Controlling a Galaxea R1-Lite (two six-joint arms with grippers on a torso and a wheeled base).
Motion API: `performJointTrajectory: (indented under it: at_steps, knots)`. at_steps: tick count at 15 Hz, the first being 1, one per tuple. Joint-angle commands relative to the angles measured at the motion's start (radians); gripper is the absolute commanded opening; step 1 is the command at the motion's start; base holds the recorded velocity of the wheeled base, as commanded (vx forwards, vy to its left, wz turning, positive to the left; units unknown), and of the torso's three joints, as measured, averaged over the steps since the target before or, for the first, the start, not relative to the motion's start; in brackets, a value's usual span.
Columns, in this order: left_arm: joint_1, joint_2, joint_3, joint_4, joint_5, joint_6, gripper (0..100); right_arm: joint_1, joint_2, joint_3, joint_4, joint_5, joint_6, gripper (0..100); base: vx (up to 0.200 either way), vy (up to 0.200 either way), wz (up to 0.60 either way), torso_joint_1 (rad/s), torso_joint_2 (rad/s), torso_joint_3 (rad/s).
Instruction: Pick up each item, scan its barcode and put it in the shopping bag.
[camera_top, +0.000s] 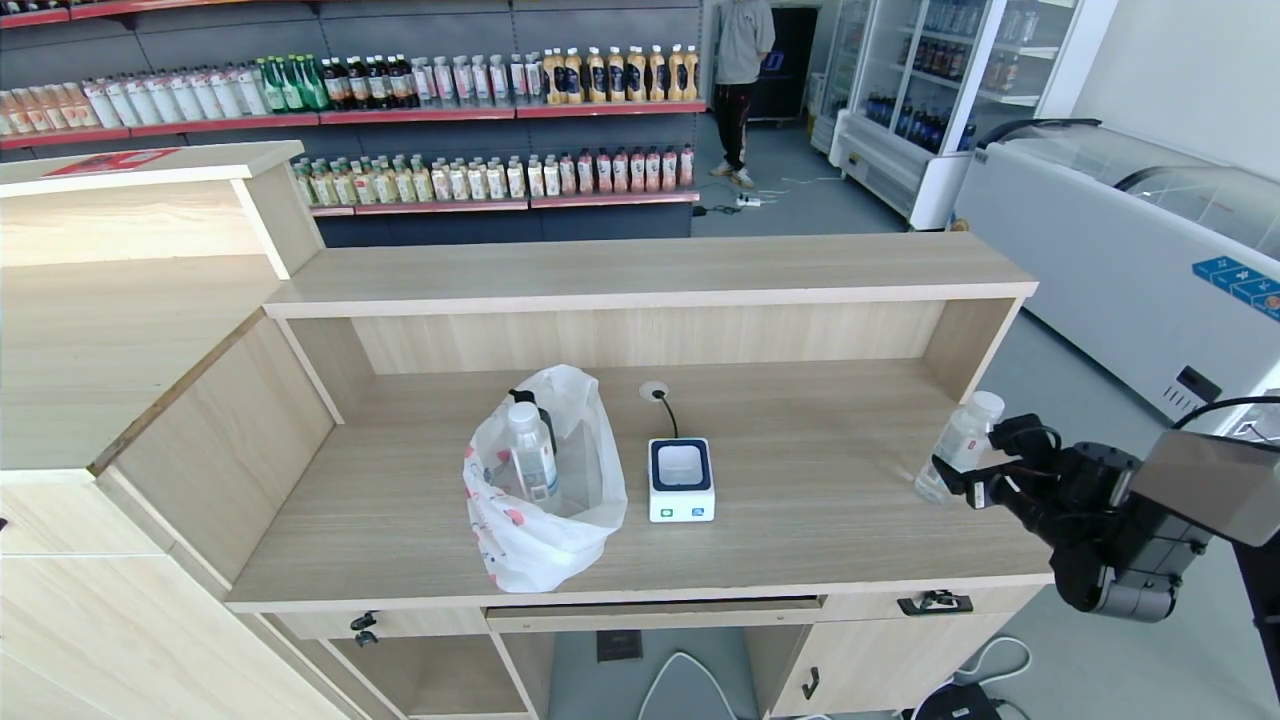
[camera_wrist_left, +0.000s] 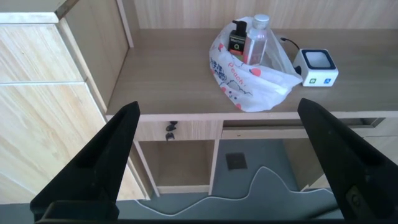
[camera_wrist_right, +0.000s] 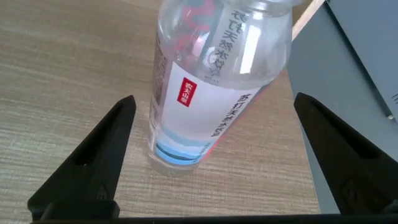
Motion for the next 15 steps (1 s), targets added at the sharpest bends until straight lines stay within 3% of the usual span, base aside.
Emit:
performJointTrajectory:
  at_steps: [1, 15]
  knots:
    - [0.000, 0.001, 0.000, 0.001, 0.000, 0.000, 100, 0.014, 0.044, -0.042, 0.001, 0.001, 0.000, 100, 0.000, 0.000, 0.00, 0.000, 0.00, 0.000]
    - [0.000, 0.001, 0.000, -0.001, 0.000, 0.000, 100, 0.062, 0.125, -0.151, 0.009, 0.001, 0.004, 100, 0.000, 0.000, 0.00, 0.000, 0.00, 0.000]
